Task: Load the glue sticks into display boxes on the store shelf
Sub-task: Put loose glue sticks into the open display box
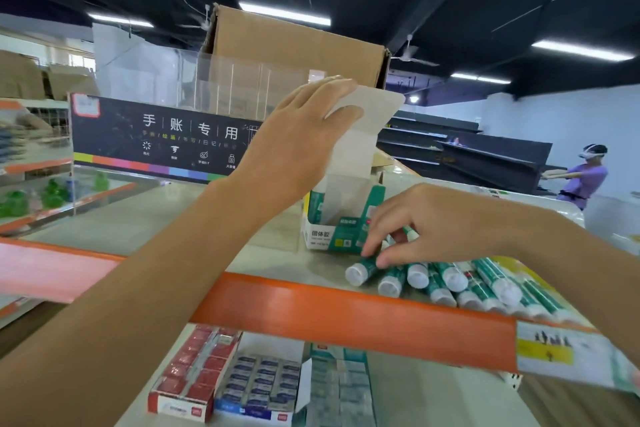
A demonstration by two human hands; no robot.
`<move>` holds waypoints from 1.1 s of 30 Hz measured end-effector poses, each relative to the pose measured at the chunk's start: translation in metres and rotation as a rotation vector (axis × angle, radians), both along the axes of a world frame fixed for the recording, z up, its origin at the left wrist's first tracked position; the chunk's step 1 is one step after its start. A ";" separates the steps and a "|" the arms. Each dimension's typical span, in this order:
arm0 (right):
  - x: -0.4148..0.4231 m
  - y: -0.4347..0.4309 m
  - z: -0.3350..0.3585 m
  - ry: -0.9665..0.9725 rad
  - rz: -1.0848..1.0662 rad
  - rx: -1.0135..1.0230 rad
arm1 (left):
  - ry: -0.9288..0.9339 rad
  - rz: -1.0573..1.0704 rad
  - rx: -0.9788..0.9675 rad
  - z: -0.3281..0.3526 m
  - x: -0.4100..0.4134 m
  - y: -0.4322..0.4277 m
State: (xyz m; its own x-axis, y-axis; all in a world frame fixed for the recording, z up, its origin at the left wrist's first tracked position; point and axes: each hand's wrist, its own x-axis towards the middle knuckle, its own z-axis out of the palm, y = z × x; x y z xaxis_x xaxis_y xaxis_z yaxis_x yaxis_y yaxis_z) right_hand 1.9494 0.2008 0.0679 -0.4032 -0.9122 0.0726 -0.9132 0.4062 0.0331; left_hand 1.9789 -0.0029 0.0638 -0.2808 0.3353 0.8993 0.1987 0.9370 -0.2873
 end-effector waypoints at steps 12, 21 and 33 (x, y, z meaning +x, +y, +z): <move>0.009 -0.029 0.003 0.074 0.032 0.122 | 0.020 -0.033 -0.001 -0.001 -0.002 -0.003; 0.002 -0.036 0.037 0.197 0.034 -0.146 | 0.033 -0.055 0.014 0.000 0.000 0.000; -0.024 -0.055 0.045 0.154 -0.119 -0.123 | 0.021 -0.058 0.040 0.000 0.003 0.000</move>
